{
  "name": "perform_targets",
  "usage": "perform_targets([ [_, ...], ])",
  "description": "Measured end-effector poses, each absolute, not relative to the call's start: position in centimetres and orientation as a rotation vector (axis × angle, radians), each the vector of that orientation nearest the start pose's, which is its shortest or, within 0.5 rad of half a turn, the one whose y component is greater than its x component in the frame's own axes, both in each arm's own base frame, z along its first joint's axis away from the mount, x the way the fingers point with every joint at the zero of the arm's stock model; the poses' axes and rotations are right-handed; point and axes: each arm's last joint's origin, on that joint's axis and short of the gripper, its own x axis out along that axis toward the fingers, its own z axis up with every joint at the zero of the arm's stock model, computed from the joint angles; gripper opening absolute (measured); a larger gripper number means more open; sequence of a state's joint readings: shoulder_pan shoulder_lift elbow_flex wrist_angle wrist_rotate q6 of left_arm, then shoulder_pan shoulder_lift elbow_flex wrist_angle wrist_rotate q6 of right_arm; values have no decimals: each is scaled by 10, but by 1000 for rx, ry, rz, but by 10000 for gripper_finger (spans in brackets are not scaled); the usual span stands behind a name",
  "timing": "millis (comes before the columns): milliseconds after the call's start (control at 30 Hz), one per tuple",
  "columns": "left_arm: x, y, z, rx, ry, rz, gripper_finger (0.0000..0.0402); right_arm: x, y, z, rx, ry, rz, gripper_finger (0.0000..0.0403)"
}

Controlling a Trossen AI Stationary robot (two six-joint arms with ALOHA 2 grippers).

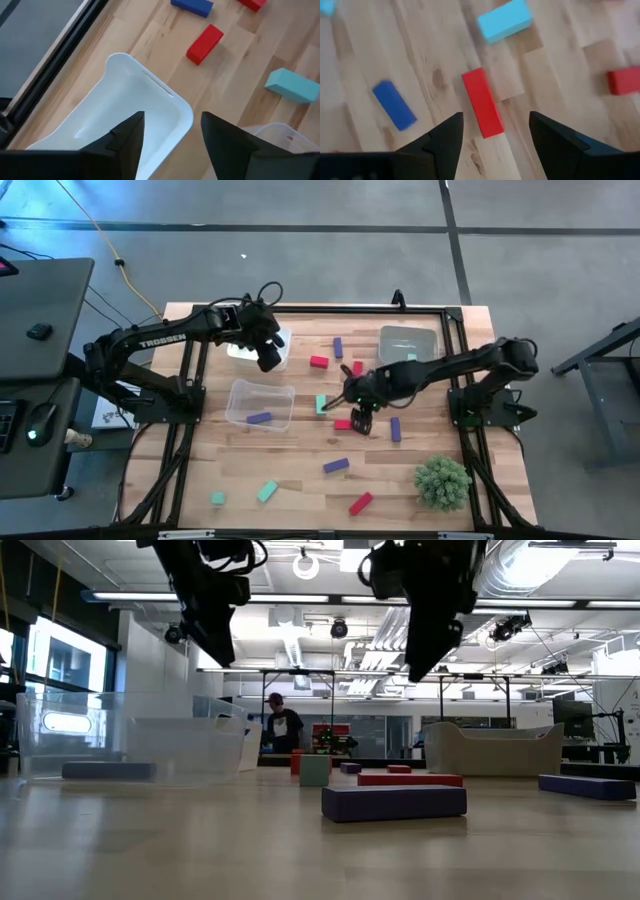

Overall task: Sort & place blocks by color
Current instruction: Put the red block into the white bin

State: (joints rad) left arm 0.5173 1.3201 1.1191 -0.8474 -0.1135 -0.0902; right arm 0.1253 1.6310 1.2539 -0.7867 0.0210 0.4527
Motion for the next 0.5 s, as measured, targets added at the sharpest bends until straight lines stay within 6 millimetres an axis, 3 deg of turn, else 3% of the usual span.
perform_targets([
  [300,222,125,285,-306,1014,586,184,336,62,202,155,1283,-73,216],
  [500,222,125,285,-308,1014,586,184,341,66,182,136,1343,-75,216],
])
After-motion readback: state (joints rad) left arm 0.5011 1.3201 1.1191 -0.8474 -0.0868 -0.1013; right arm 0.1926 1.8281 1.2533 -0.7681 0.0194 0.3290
